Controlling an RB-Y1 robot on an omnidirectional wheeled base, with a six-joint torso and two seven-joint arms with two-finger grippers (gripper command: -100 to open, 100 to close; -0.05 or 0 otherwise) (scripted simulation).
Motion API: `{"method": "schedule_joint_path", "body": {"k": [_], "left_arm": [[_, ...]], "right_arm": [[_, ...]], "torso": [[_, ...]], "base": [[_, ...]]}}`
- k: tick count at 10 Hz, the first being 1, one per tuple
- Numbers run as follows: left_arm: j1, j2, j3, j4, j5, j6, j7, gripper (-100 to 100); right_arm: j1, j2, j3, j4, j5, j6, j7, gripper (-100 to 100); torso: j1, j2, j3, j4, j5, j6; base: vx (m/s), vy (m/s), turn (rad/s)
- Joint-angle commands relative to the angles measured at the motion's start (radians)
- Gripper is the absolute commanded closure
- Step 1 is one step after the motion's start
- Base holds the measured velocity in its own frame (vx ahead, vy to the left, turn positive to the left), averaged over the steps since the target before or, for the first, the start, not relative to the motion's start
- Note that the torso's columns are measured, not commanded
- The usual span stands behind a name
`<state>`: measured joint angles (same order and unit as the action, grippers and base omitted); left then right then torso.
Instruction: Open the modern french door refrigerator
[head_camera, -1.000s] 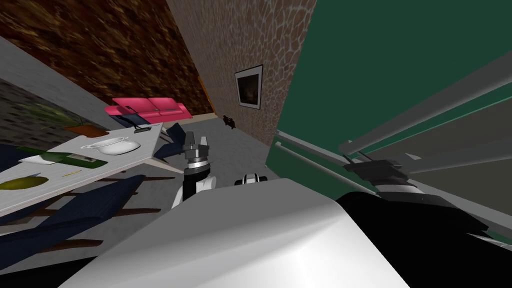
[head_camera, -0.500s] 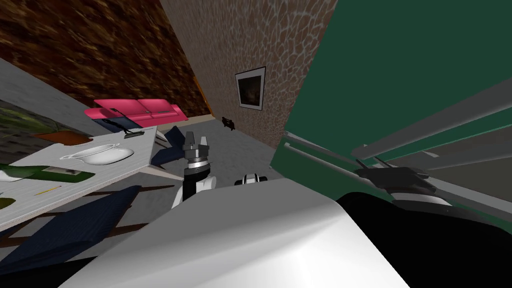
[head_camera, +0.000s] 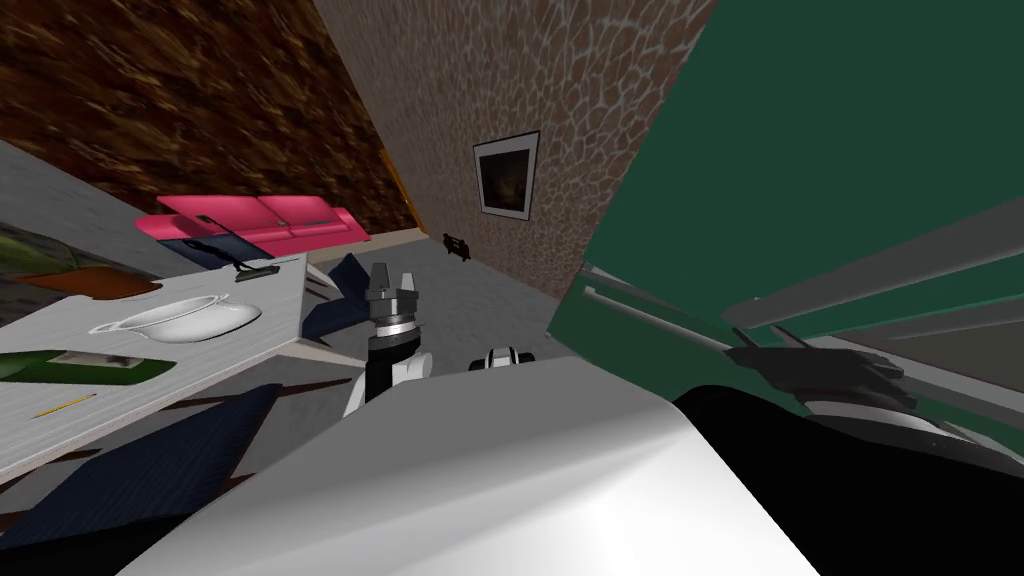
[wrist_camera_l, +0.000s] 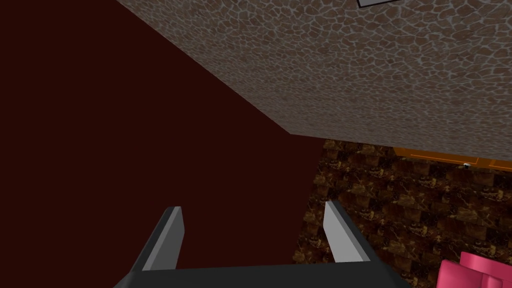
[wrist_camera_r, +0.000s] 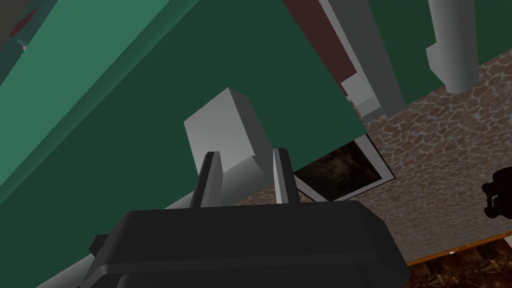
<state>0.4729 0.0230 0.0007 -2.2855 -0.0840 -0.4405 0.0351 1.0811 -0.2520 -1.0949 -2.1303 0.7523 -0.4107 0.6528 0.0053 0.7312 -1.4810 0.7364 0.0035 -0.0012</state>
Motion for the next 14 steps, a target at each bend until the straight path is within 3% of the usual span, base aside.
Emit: {"method": "schedule_joint_path", "body": {"k": [1,8,9,10,13,14], "left_arm": [[0.000,0.000,0.000,0.000,0.000,0.000,0.000,0],[0.000,0.000,0.000,0.000,0.000,0.000,0.000,0],[0.000,0.000,0.000,0.000,0.000,0.000,0.000,0],[0.000,0.000,0.000,0.000,0.000,0.000,0.000,0],[-0.001,0.000,0.000,0.000,0.000,0.000,0.000,0],[0.000,0.000,0.000,0.000,0.000,0.000,0.000,0]], "right_arm": [[0.014,0.019,-0.024,0.022,-0.003,0.031,-0.001,100],[0.060,0.072,-0.067,0.048,-0.001,0.116,-0.012,100],[0.049,0.075,-0.062,0.056,-0.001,0.098,-0.004,100],[0.081,0.087,-0.054,0.095,-0.003,0.148,-0.021,100],[0.110,0.094,-0.049,0.130,-0.006,0.233,-0.038,100],[0.139,0.100,-0.044,0.165,-0.009,0.267,-0.055,100]], "torso": [[0.000,0.000,0.000,0.000,-0.001,-0.001],[0.001,0.000,-0.001,-0.001,0.001,-0.004],[0.001,0.001,-0.001,0.000,0.002,-0.003],[-0.006,0.006,0.000,0.001,0.004,-0.005],[-0.006,-0.001,0.000,-0.001,-0.005,-0.006],[-0.009,-0.002,0.000,-0.002,-0.007,-0.005]], "base": [[0.184,0.251,-0.115],[0.153,0.226,-0.067],[0.080,0.127,-0.065],[-0.012,0.126,0.317],[-0.016,0.143,0.332],[0.019,0.177,0.340]]}}
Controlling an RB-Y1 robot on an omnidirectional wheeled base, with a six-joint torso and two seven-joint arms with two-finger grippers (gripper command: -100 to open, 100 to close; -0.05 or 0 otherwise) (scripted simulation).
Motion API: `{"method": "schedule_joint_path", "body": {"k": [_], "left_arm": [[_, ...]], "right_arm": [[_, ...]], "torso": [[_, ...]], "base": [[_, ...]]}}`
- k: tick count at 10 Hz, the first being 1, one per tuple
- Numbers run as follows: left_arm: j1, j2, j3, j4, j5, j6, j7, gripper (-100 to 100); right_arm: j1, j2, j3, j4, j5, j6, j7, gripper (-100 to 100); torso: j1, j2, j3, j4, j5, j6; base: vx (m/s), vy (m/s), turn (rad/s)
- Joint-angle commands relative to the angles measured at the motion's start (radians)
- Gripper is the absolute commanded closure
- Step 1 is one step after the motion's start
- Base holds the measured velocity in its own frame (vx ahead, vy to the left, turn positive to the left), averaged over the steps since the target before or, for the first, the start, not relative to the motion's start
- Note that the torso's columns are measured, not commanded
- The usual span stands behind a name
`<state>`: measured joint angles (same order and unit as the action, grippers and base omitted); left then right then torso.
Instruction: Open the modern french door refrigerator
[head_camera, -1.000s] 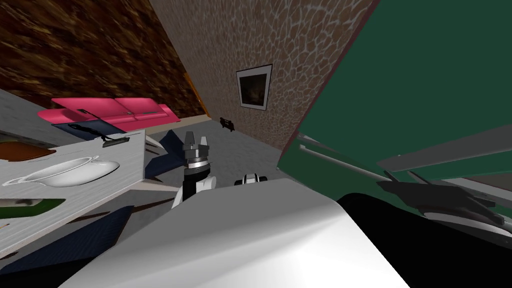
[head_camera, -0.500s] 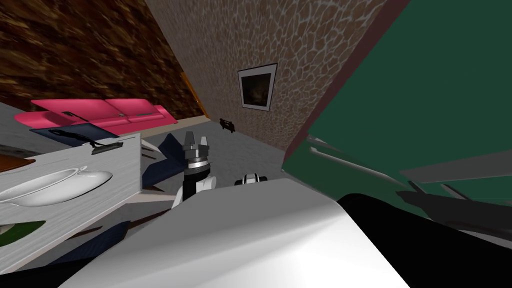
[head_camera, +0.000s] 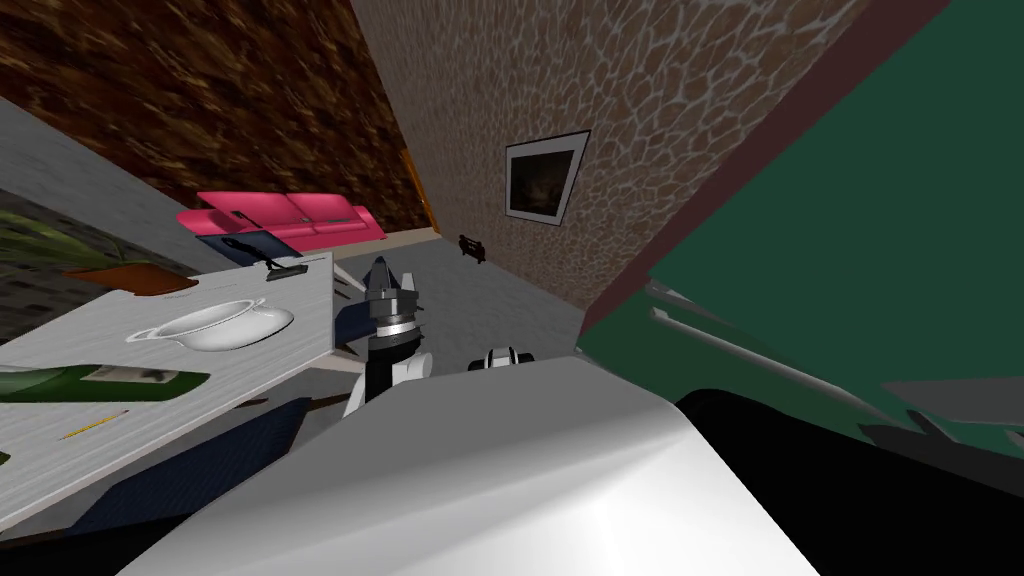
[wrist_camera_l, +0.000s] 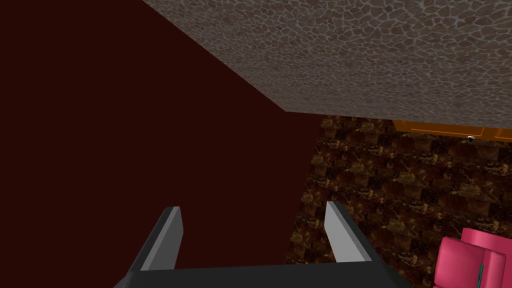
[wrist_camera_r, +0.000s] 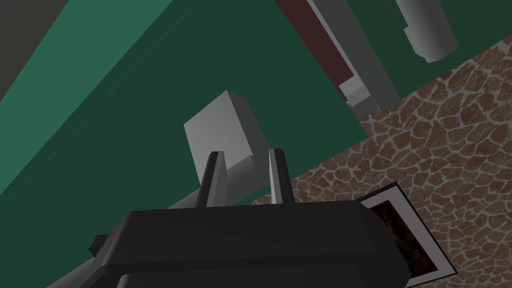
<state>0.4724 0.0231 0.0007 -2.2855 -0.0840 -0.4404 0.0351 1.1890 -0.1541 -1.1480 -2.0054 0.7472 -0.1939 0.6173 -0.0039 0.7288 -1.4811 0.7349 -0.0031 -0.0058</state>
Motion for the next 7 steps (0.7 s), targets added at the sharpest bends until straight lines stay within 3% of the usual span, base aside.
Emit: {"method": "schedule_joint_path", "body": {"k": [1,2,3,6,7], "left_arm": [[0.000,0.000,0.000,0.000,0.000,0.000,0.000,0],[0.000,0.000,0.000,0.000,0.000,0.000,0.000,0],[0.000,0.000,0.000,0.000,0.000,0.000,0.000,0],[0.000,0.000,0.000,0.000,0.000,0.000,0.000,0],[0.000,0.000,0.000,0.000,0.000,0.000,0.000,0]], "right_arm": [[0.031,0.002,0.010,0.040,-0.004,0.068,-0.019,100],[0.031,0.002,0.010,0.040,-0.004,0.084,-0.019,100],[0.060,0.008,0.015,0.074,-0.007,0.116,-0.036,100],[0.089,0.014,0.020,0.109,-0.010,0.216,-0.053,100],[0.118,0.021,0.025,0.143,-0.013,0.251,-0.070,100]], "torso": [[-0.001,0.001,0.001,0.000,-0.001,0.000],[-0.002,0.001,0.001,0.000,-0.001,-0.003],[-0.007,0.002,0.000,0.000,0.001,-0.001],[-0.005,-0.002,0.000,0.000,-0.004,-0.006],[-0.006,-0.001,0.000,0.000,-0.004,-0.005]], "base": [[0.009,0.165,0.315],[-0.001,0.074,0.110],[0.006,0.111,0.291],[0.024,0.123,0.310],[0.029,0.158,0.360]]}}
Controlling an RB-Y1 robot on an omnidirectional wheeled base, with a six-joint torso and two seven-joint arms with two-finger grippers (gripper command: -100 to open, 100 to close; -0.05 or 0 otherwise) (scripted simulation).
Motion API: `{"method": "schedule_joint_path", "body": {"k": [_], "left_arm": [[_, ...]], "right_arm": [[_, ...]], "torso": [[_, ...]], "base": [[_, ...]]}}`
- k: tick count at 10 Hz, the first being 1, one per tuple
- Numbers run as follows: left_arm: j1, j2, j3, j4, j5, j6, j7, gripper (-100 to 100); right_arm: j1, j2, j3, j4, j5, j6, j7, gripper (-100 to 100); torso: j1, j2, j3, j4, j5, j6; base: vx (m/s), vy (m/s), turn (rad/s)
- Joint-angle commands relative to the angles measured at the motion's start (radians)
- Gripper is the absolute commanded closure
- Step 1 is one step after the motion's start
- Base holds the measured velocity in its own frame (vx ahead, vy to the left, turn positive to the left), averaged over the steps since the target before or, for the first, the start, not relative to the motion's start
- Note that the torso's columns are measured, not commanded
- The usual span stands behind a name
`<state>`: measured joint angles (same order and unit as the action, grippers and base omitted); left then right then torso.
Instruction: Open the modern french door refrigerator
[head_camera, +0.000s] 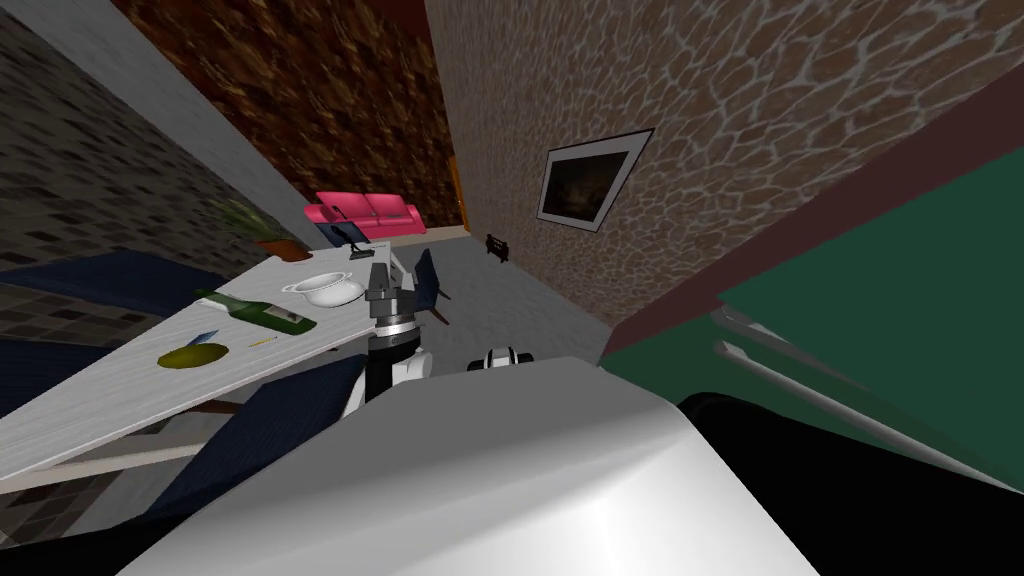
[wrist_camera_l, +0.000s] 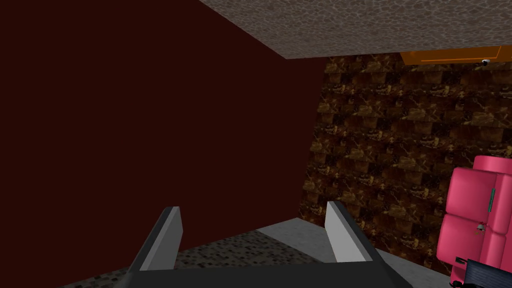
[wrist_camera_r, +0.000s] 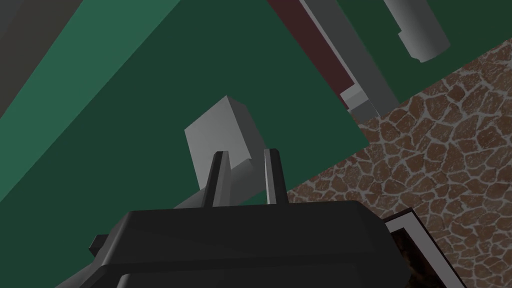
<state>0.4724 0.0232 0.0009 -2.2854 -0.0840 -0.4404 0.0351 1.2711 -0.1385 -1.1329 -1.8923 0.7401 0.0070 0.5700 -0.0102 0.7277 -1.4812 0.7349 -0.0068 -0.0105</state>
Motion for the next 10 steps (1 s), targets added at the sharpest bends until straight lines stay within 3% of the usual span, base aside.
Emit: {"method": "schedule_joint_path", "body": {"k": [1,4,5,6,10], "left_arm": [[0.000,0.000,0.000,0.000,0.000,0.000,0.000,0],[0.000,0.000,0.000,0.000,0.000,0.000,0.000,0],[0.000,0.000,0.000,0.000,0.000,0.000,0.000,0],[0.000,0.000,0.000,0.000,0.000,0.000,0.000,0],[0.000,0.000,0.000,0.000,0.000,0.000,0.000,0]], "right_arm": [[0.036,0.005,0.010,0.030,-0.006,0.079,-0.023,100],[0.094,0.018,0.021,0.099,-0.013,0.179,-0.057,100],[0.094,0.018,0.021,0.099,-0.013,0.196,-0.057,100],[0.126,0.027,0.008,0.102,-0.030,0.161,-0.068,-100],[0.198,0.023,-0.006,0.088,-0.073,0.138,-0.096,-100]], "torso": [[0.002,0.001,0.001,0.001,0.000,0.002],[0.002,0.003,-0.001,0.000,0.005,0.001],[0.002,0.003,0.000,0.001,0.004,0.001],[-0.001,0.003,-0.002,0.000,0.005,-0.002],[0.010,0.012,0.006,0.004,0.007,0.010]], "base": [[0.035,0.139,0.322],[0.050,0.156,0.367],[0.056,0.120,0.357],[0.038,0.041,0.012],[0.033,-0.023,-0.047]]}}
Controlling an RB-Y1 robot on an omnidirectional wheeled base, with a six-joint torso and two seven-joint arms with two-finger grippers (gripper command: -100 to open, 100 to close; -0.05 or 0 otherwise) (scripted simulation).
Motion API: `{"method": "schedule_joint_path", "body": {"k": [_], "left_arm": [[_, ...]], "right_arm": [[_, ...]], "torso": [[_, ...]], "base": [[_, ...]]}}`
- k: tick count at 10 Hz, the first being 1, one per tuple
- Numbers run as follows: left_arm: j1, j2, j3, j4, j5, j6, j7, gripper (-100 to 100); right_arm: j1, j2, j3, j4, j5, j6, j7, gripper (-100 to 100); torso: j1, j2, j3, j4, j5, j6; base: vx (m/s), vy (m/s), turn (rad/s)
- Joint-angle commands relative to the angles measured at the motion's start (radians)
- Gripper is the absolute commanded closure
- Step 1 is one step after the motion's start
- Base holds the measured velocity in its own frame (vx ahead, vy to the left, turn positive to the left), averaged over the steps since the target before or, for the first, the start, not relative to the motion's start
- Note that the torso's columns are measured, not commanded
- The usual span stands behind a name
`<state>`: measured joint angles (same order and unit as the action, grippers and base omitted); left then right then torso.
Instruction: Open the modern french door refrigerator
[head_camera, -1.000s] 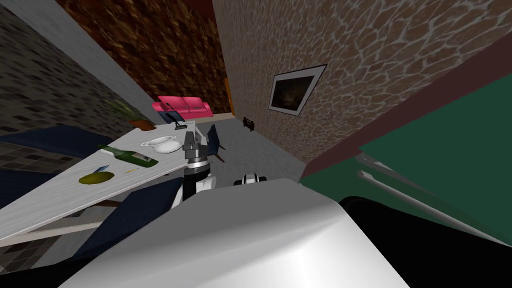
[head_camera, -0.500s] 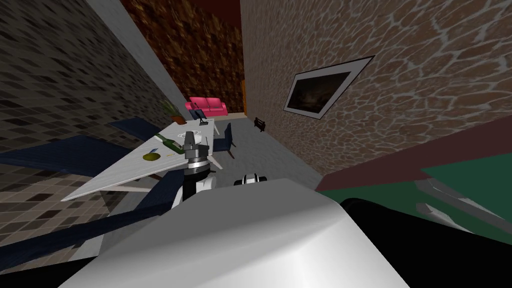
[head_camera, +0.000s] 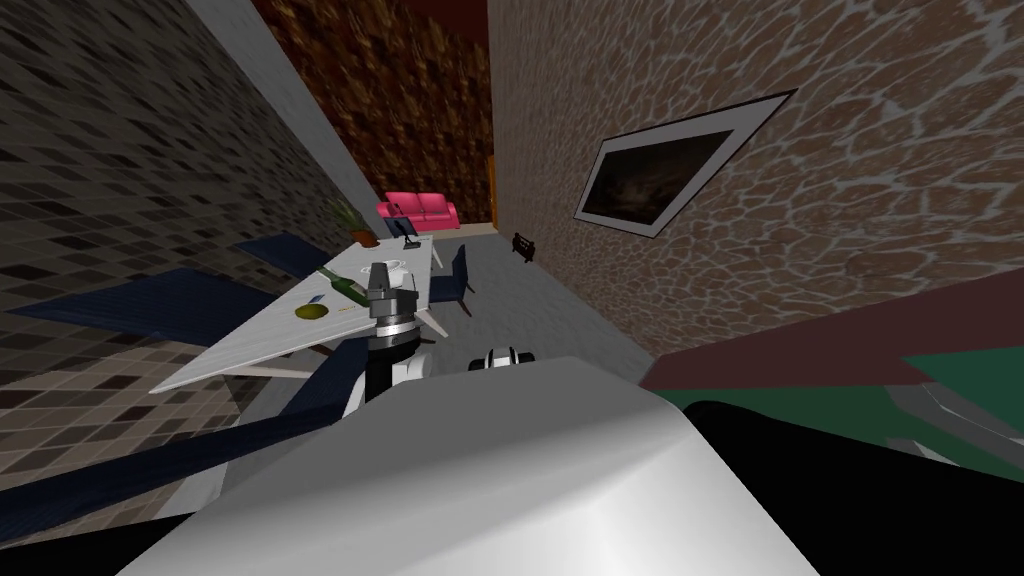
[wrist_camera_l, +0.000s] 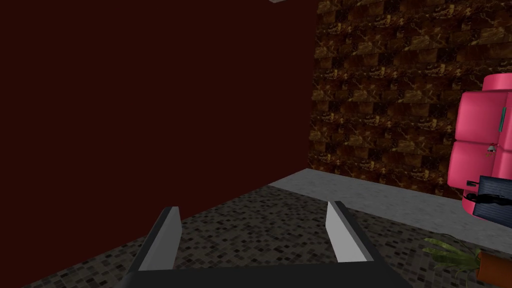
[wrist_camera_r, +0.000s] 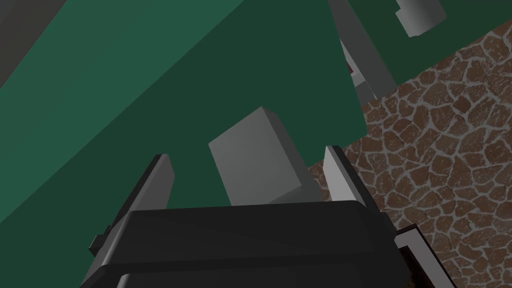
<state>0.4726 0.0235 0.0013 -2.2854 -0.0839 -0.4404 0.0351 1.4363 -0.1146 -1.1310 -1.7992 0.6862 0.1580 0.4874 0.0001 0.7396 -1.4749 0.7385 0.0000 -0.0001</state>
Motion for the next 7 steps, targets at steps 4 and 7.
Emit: {"method": "schedule_joint_path", "body": {"k": [4,7], "left_arm": [[0.000,0.000,0.000,0.000,0.000,0.000,0.000,0],[0.000,0.000,0.000,0.000,0.000,0.000,0.000,0]], "right_arm": [[0.106,-0.006,-0.021,-0.018,-0.062,-0.036,-0.042,-100],[0.096,0.001,0.002,-0.027,-0.059,-0.028,-0.036,0]], "torso": [[0.009,-0.004,-0.006,-0.003,0.008,0.001],[0.010,-0.005,-0.007,-0.004,0.008,0.000]], "base": [[0.025,-0.011,-0.031],[0.001,-0.007,-0.002]]}}
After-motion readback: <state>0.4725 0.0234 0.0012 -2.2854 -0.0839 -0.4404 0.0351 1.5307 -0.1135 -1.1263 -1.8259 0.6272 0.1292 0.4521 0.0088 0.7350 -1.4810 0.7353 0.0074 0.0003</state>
